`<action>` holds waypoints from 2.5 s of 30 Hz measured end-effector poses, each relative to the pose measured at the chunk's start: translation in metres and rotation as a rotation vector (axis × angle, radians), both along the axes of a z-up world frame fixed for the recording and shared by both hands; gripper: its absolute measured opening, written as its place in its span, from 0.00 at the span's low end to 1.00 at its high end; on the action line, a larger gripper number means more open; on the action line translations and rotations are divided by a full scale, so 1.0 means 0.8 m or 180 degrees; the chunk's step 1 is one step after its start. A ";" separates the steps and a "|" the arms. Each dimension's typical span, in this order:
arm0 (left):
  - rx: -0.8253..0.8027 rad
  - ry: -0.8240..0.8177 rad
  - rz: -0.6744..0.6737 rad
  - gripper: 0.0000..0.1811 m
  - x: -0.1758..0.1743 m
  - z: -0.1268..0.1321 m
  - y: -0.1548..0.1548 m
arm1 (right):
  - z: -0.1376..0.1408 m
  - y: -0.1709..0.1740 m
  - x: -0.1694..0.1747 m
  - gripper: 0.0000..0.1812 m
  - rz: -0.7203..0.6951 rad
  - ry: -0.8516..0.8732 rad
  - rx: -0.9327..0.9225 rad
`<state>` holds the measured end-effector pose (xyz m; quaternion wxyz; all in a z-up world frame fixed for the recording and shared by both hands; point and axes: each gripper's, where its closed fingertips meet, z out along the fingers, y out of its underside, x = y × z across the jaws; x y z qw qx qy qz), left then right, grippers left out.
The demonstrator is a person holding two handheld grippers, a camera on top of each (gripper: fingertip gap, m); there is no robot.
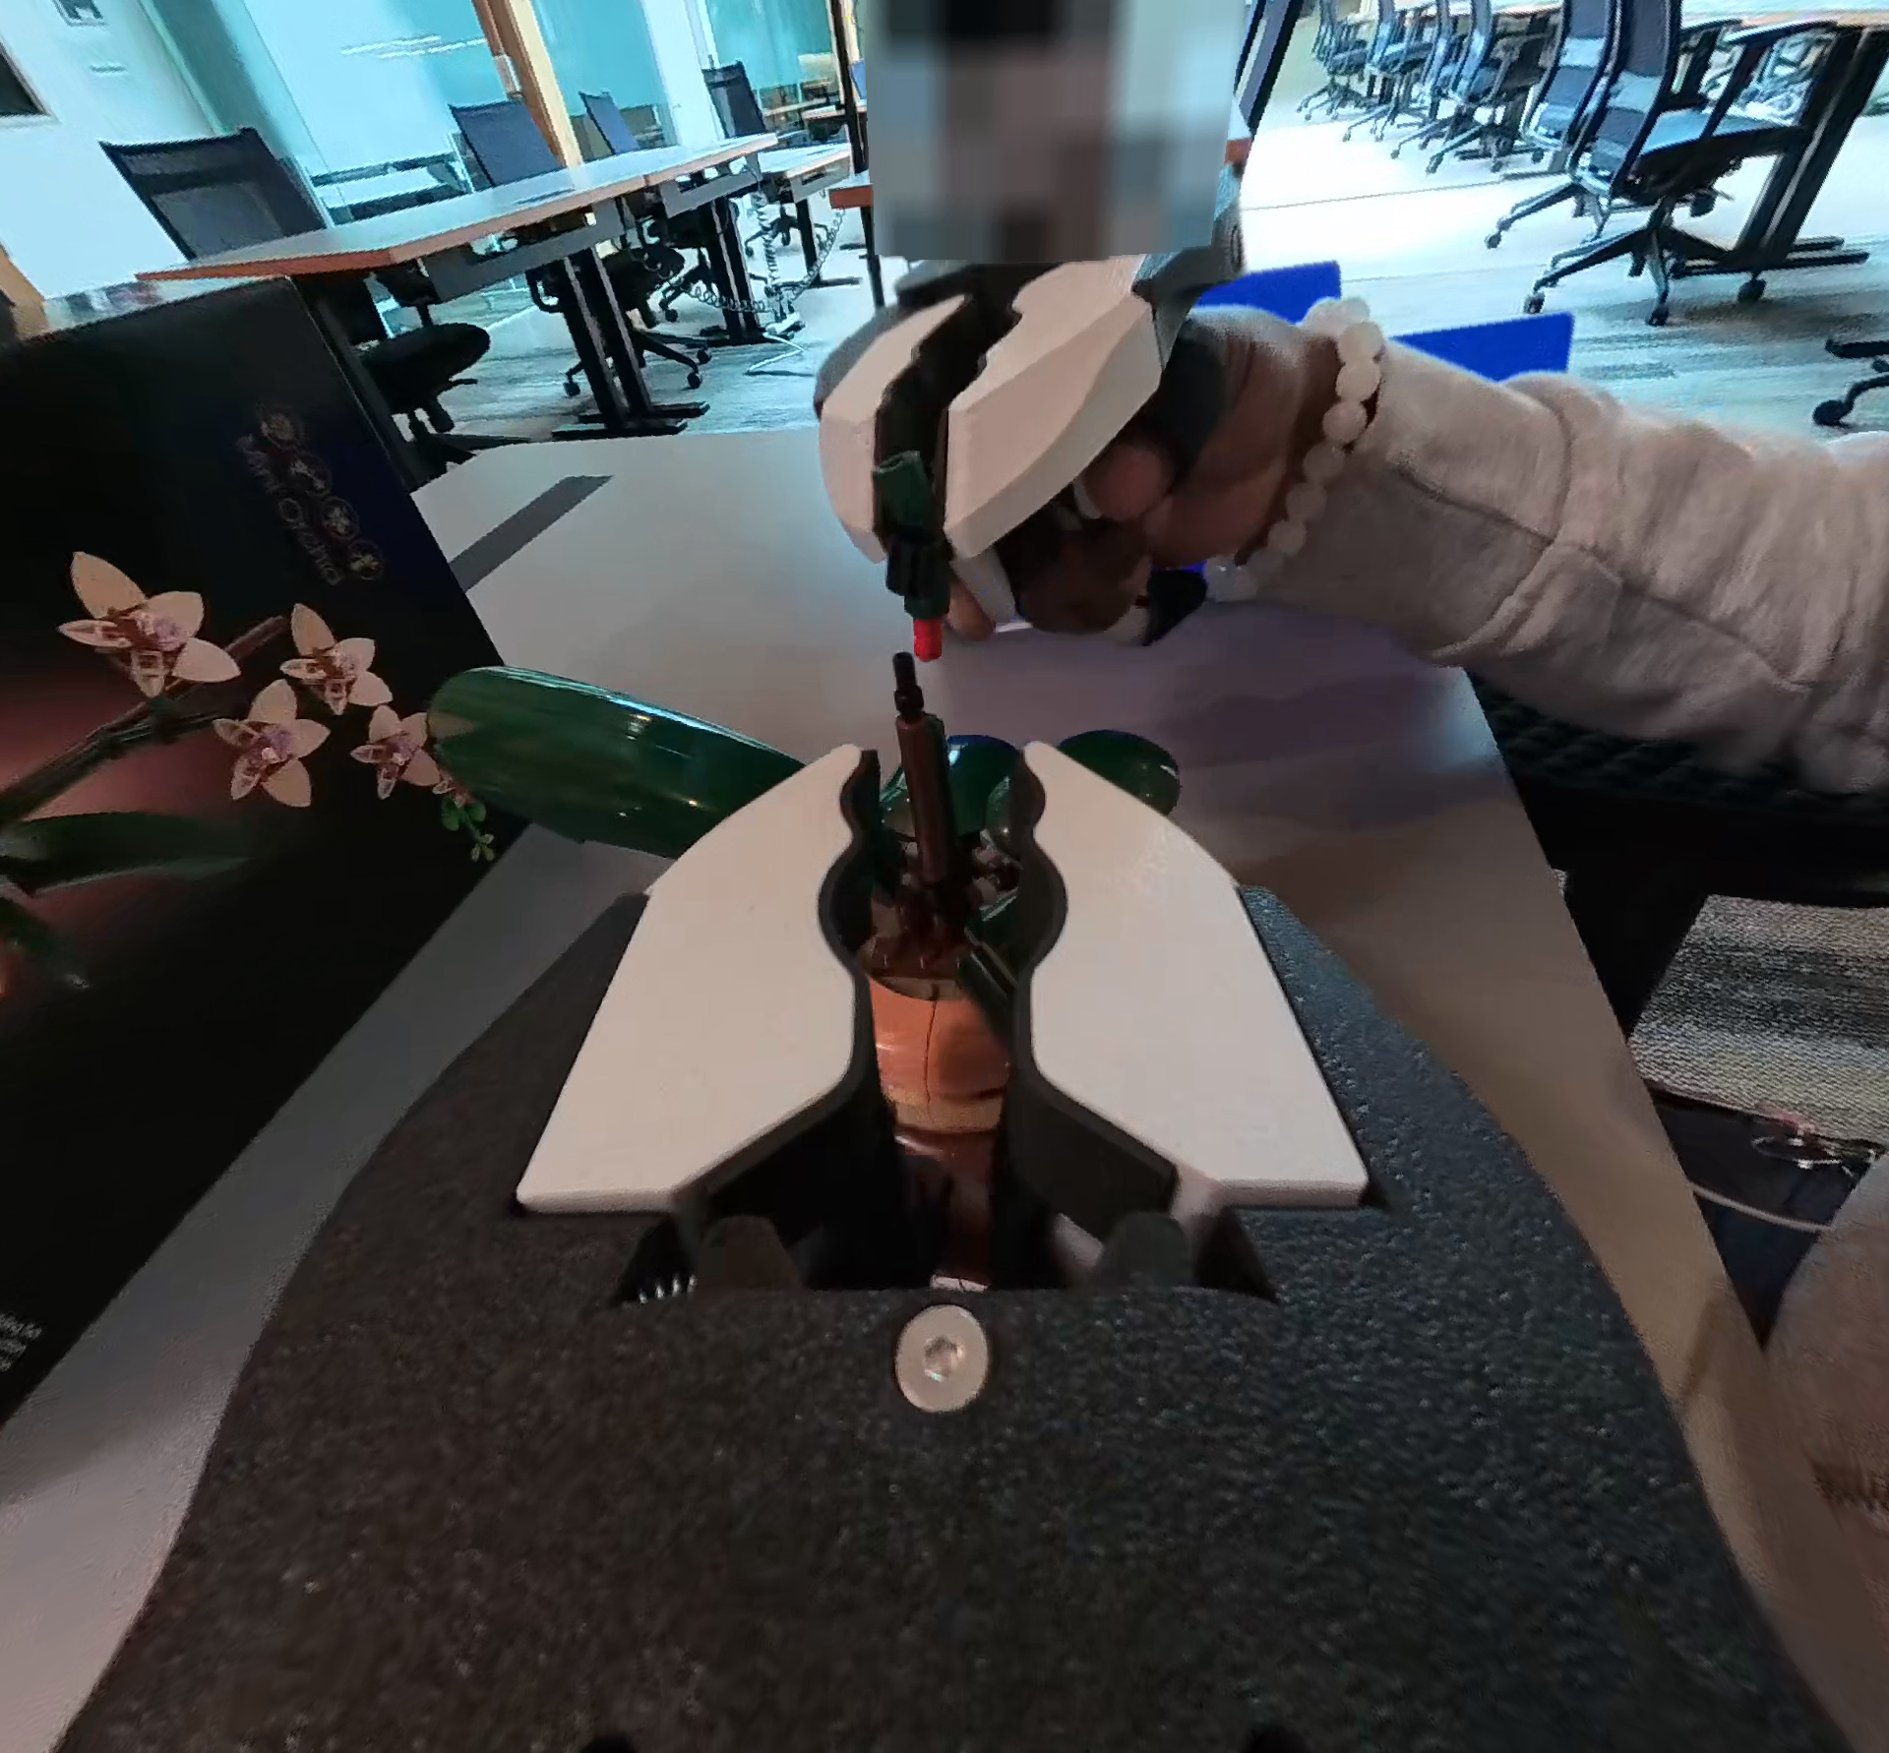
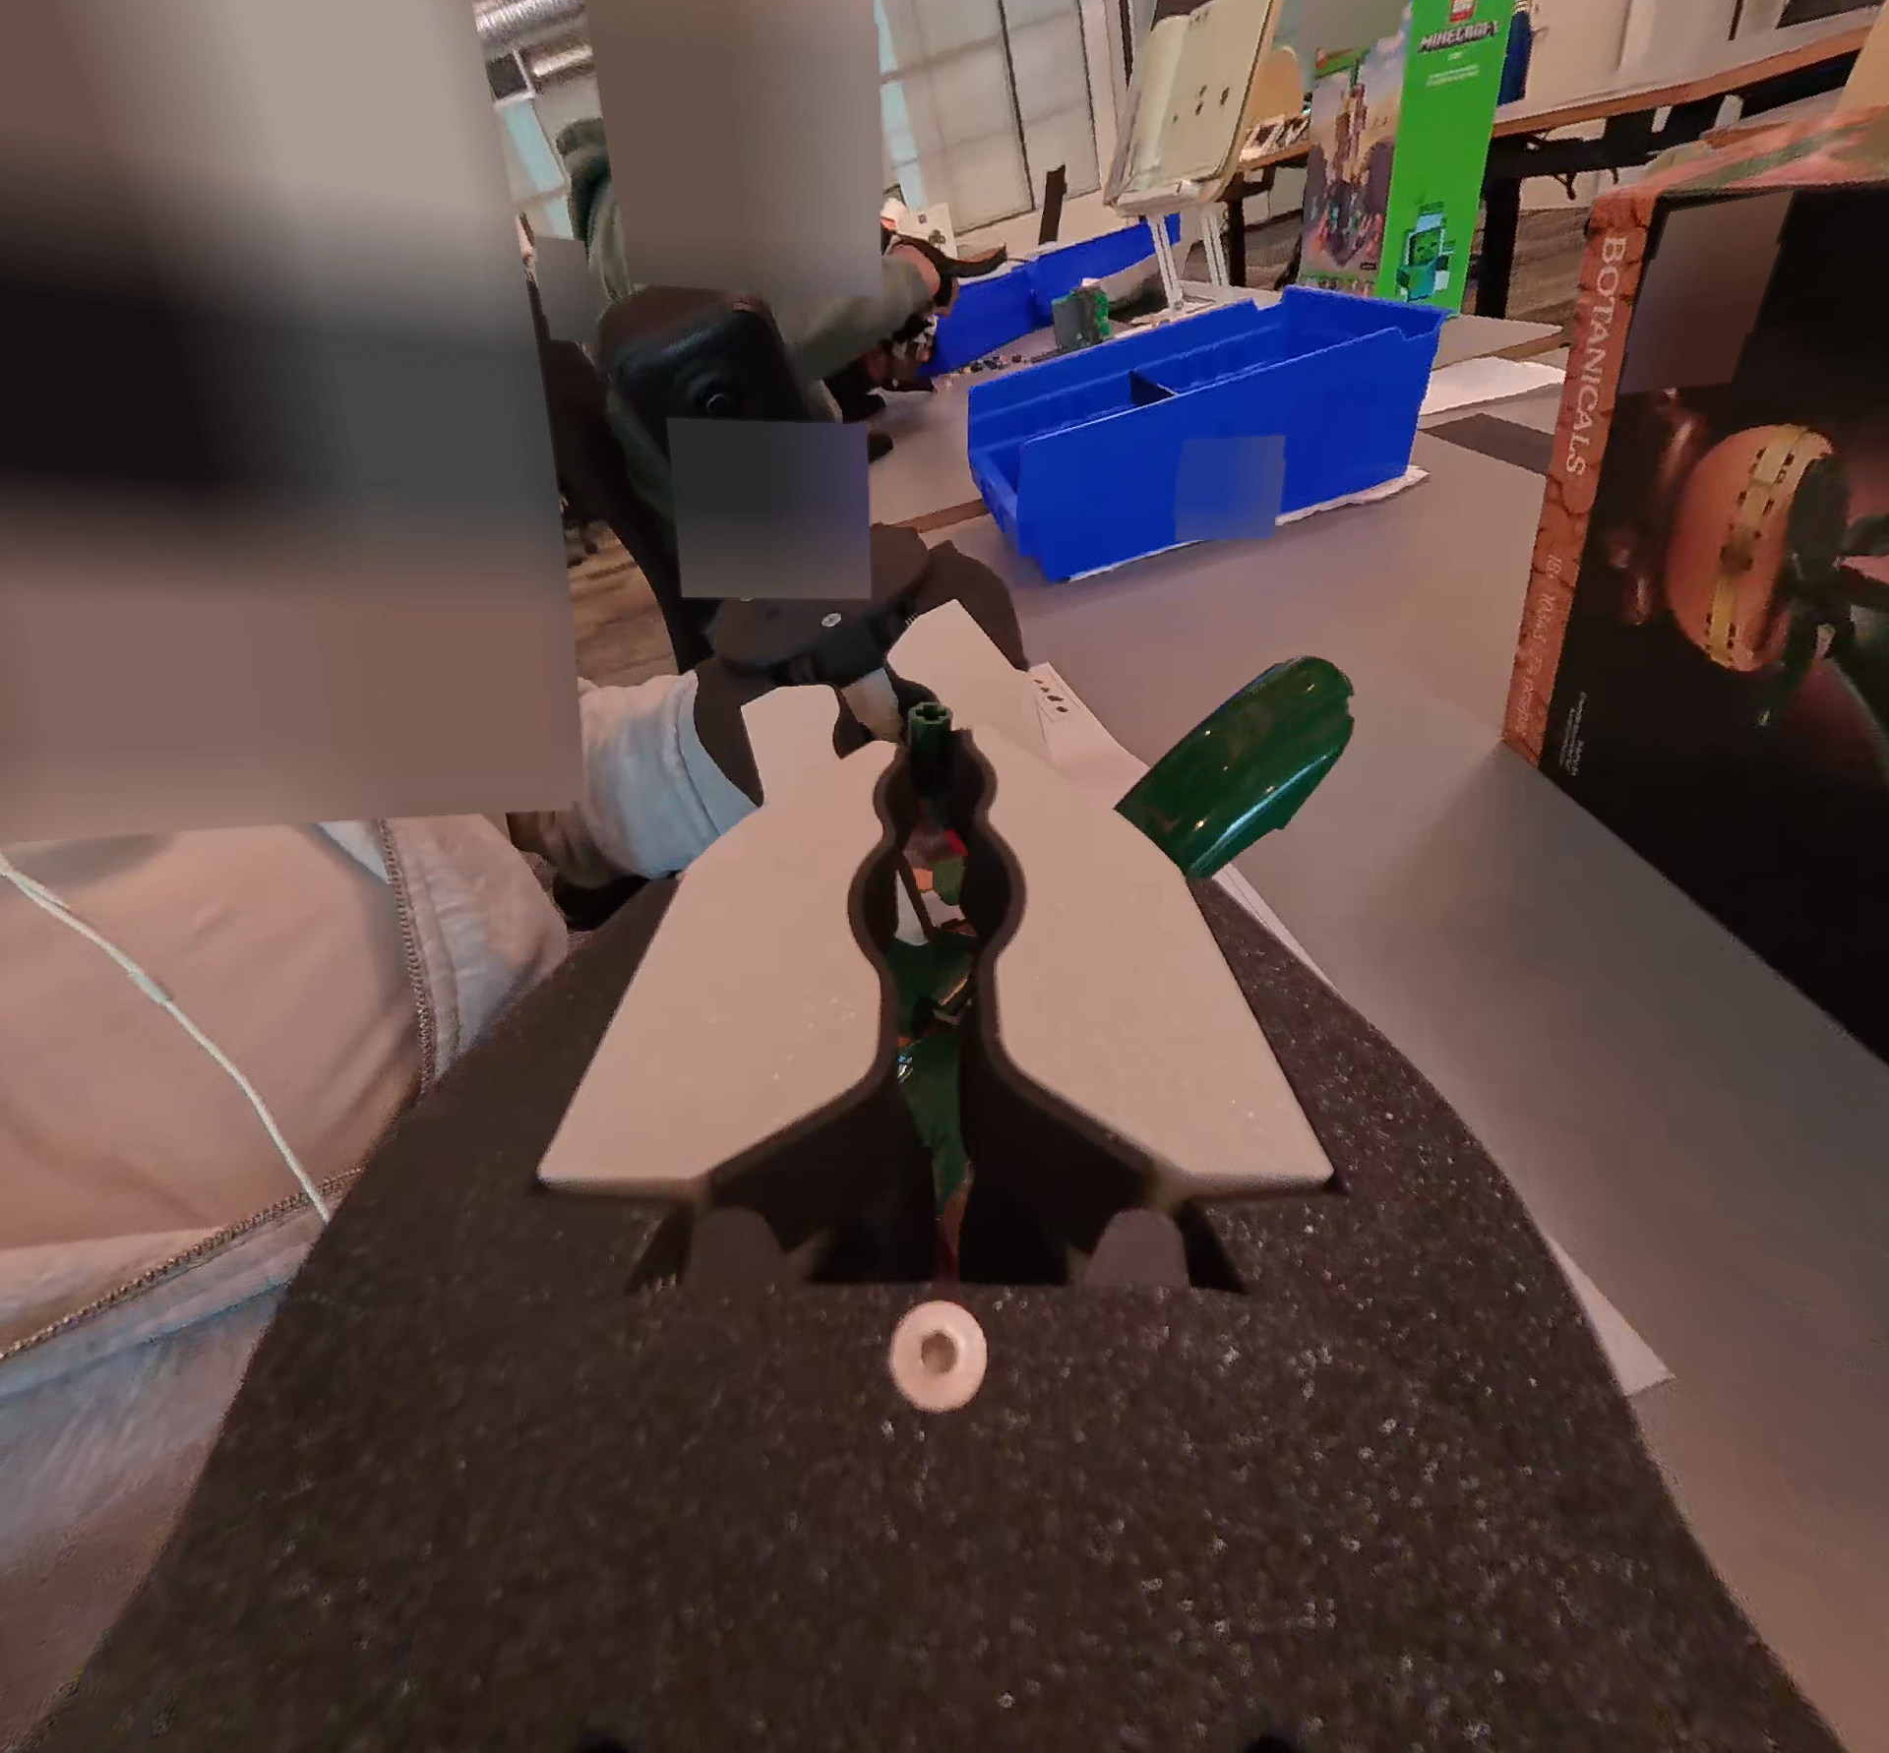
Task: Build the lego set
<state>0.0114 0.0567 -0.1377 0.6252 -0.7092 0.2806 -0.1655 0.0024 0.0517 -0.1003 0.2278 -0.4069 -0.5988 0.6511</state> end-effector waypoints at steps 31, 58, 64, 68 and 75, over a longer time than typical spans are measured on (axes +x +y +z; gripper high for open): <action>-0.0018 -0.0096 -0.0077 0.04 0.003 -0.006 0.010 | -0.018 -0.003 -0.007 0.03 0.0245 -0.0449 0.0046; -0.0061 -0.0342 -0.0140 0.03 0.003 -0.006 0.010 | -0.024 -0.005 -0.005 0.03 0.0404 -0.0484 -0.0220; -0.0042 -0.0331 -0.0138 0.03 0.005 -0.006 0.010 | -0.023 -0.004 -0.002 0.03 0.0361 -0.0315 -0.0267; -0.0040 -0.0335 -0.0142 0.04 0.006 -0.006 0.011 | -0.024 -0.004 -0.001 0.03 0.0377 -0.0286 -0.0310; -0.0022 -0.0338 -0.0153 0.03 0.006 -0.006 0.010 | -0.025 -0.004 -0.002 0.03 0.0324 -0.0161 -0.0128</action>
